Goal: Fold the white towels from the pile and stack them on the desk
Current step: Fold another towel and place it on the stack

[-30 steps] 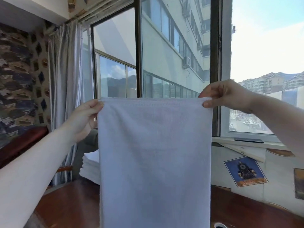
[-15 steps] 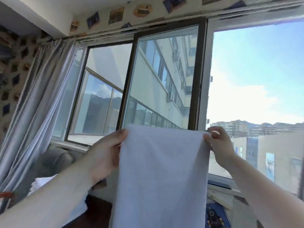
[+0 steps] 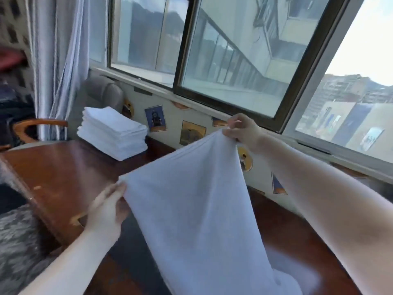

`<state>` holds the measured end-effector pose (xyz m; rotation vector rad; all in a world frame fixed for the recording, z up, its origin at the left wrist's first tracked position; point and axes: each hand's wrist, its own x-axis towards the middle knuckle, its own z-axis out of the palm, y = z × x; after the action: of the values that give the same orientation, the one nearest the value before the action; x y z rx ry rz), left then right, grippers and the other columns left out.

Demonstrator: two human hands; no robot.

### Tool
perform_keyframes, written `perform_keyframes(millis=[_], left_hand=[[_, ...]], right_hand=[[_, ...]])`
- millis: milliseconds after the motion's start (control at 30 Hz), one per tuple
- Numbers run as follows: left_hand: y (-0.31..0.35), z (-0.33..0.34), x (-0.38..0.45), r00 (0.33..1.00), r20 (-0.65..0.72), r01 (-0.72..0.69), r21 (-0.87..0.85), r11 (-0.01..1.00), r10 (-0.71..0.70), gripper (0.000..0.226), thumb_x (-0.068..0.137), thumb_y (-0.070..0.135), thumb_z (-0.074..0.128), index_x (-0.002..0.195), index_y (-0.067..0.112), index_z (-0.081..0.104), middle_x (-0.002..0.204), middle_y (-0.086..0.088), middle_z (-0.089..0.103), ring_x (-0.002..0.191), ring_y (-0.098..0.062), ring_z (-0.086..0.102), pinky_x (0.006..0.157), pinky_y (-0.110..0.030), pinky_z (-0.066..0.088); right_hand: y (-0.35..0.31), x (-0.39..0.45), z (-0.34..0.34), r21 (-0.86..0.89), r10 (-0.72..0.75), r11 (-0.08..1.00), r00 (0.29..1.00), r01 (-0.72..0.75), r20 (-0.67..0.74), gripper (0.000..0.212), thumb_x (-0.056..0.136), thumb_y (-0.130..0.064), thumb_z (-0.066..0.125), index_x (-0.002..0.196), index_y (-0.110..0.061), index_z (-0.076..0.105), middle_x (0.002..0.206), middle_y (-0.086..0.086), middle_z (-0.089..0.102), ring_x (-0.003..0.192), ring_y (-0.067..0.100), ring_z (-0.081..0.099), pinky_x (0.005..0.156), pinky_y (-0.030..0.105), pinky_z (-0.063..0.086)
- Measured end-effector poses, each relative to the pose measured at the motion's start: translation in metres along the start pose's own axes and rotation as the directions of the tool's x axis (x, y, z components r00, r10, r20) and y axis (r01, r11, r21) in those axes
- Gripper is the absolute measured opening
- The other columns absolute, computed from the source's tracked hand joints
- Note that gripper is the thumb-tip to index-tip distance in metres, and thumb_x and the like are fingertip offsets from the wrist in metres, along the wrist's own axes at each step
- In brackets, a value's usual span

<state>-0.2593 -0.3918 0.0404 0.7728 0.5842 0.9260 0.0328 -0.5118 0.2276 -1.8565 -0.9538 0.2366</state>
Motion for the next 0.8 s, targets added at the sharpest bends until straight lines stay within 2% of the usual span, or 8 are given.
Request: perform_keyframes(millis=[67, 167, 300, 400, 467, 533, 633, 800], left_hand=[[-0.020, -0.029, 0.019, 0.995, -0.104, 0.019, 0.094, 0.995, -0.009, 0.010, 0.093, 0.023, 0.064, 0.092, 0.013, 0.066, 0.108, -0.011, 0.069, 0.096, -0.024, 0.065, 0.072, -0.035, 0.054], [-0.032, -0.068, 0.057, 0.974, -0.224, 0.028, 0.233, 0.972, 0.026, 0.013, 0.094, 0.028, 0.064, 0.093, 0.015, 0.067, 0.101, 0.000, 0.071, 0.096, -0.016, 0.065, 0.077, -0.033, 0.054], [-0.025, -0.109, 0.106, 0.962, -0.271, 0.055, 0.308, 0.950, 0.032, 0.013, 0.095, 0.028, 0.063, 0.090, 0.017, 0.068, 0.094, 0.005, 0.071, 0.093, -0.012, 0.066, 0.080, -0.032, 0.055], [-0.012, -0.144, 0.140, 0.975, -0.224, 0.097, 0.389, 0.916, -0.008, 0.014, 0.096, 0.029, 0.061, 0.095, 0.018, 0.068, 0.100, 0.004, 0.071, 0.097, -0.013, 0.065, 0.080, -0.034, 0.055], [-0.004, -0.167, 0.161, 0.983, -0.175, 0.137, 0.466, 0.874, -0.061, 0.014, 0.096, 0.029, 0.060, 0.099, 0.018, 0.067, 0.101, 0.001, 0.070, 0.097, -0.014, 0.066, 0.077, -0.033, 0.056], [0.005, -0.187, 0.182, 0.987, -0.114, 0.161, 0.550, 0.819, -0.117, 0.012, 0.097, 0.026, 0.058, 0.102, 0.016, 0.064, 0.102, -0.004, 0.068, 0.097, -0.019, 0.066, 0.076, -0.035, 0.058], [0.015, -0.210, 0.213, 0.985, -0.050, 0.155, 0.681, 0.716, -0.166, 0.011, 0.098, 0.024, 0.056, 0.105, 0.018, 0.063, 0.102, -0.006, 0.066, 0.096, -0.021, 0.065, 0.077, -0.037, 0.059], [0.006, -0.244, 0.253, 0.971, -0.122, 0.213, 0.834, 0.510, -0.206, 0.010, 0.097, 0.015, 0.055, 0.094, 0.016, 0.064, 0.088, -0.007, 0.069, 0.078, -0.019, 0.067, 0.059, -0.031, 0.058]], right_hand=[[0.039, 0.009, 0.045, -0.060, 0.058, 0.996, 0.998, -0.059, -0.026, 0.021, 0.085, -0.001, 0.069, 0.094, -0.014, 0.056, 0.085, 0.001, 0.054, 0.081, 0.022, 0.053, 0.073, 0.035, 0.046], [0.075, 0.035, 0.115, -0.092, 0.111, 0.989, 0.991, -0.117, -0.071, 0.018, 0.085, -0.006, 0.069, 0.094, -0.012, 0.055, 0.093, 0.006, 0.057, 0.086, 0.024, 0.056, 0.075, 0.039, 0.051], [0.084, 0.077, 0.185, -0.153, 0.102, 0.981, 0.988, -0.119, -0.115, 0.016, 0.084, -0.011, 0.069, 0.087, -0.018, 0.054, 0.090, 0.002, 0.058, 0.081, 0.020, 0.054, 0.063, 0.029, 0.046], [0.082, 0.108, 0.237, -0.209, 0.083, 0.973, 0.992, -0.101, -0.094, 0.014, 0.085, -0.011, 0.068, 0.089, -0.017, 0.055, 0.085, -0.005, 0.056, 0.081, 0.018, 0.053, 0.063, 0.028, 0.044], [0.083, 0.129, 0.273, -0.235, 0.097, 0.965, 0.992, -0.113, -0.081, 0.013, 0.087, -0.009, 0.065, 0.090, -0.016, 0.055, 0.090, -0.001, 0.057, 0.085, 0.021, 0.055, 0.068, 0.032, 0.046], [0.085, 0.145, 0.305, -0.263, 0.120, 0.955, 0.989, -0.138, -0.081, 0.011, 0.089, -0.010, 0.063, 0.094, -0.017, 0.056, 0.099, 0.003, 0.060, 0.088, 0.024, 0.058, 0.071, 0.036, 0.050], [0.090, 0.158, 0.343, -0.339, 0.141, 0.927, 0.986, -0.162, -0.085, 0.009, 0.090, -0.015, 0.059, 0.093, -0.020, 0.054, 0.099, 0.000, 0.061, 0.085, 0.026, 0.062, 0.071, 0.039, 0.053], [0.115, 0.162, 0.391, -0.385, 0.210, 0.896, 0.975, -0.223, -0.074, 0.008, 0.090, -0.014, 0.051, 0.091, -0.022, 0.049, 0.090, 0.000, 0.066, 0.086, 0.025, 0.062, 0.072, 0.038, 0.050]])
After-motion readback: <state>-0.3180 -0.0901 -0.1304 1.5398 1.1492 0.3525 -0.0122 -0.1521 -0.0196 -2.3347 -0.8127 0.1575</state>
